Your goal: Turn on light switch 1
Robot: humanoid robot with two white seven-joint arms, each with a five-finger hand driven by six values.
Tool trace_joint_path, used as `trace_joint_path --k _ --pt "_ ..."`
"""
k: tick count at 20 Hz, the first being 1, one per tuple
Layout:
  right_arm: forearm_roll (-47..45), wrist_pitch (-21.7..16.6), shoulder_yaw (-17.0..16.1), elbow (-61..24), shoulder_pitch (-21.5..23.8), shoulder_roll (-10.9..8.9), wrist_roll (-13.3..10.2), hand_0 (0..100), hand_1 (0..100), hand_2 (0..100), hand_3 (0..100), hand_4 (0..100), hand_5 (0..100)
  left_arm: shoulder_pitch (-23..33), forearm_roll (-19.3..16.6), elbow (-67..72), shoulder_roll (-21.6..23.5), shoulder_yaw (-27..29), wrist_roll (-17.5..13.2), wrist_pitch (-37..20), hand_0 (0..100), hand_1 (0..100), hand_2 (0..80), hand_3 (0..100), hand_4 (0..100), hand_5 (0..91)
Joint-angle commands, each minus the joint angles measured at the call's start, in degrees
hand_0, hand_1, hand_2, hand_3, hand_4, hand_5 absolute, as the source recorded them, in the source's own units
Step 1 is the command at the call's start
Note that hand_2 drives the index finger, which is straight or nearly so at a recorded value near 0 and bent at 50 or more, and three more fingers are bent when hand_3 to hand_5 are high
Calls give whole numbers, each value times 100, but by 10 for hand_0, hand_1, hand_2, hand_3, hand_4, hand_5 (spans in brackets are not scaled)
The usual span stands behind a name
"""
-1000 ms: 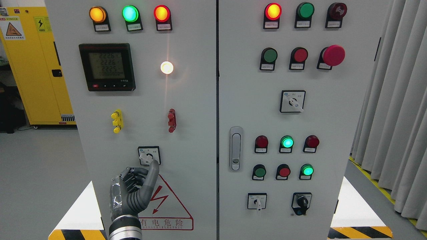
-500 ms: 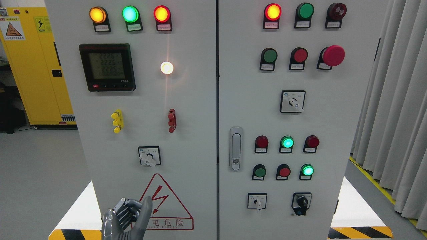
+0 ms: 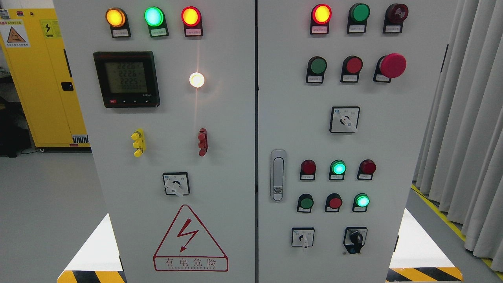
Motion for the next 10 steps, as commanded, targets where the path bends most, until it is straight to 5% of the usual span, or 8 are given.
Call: trace_joint_path --k 1,3,6,10 --pt "0 2 0 0 0 0 4 0 500 40 0 0 0 599 217 2674 411 482 -105 -725 118 440 547 887 896 751" --pt "0 2 0 0 0 0 -5 0 500 40 0 0 0 599 217 3500 429 499 -394 -910 126 429 484 784 797 548" --pt "0 2 0 0 0 0 4 0 500 40 0 0 0 529 226 4862 385 482 -966 -1103 136 401 465 745 762 483" --pt "0 2 0 0 0 0 4 0 500 40 0 0 0 415 209 6278 376 473 -1308 -1140 152 355 364 609 575 202"
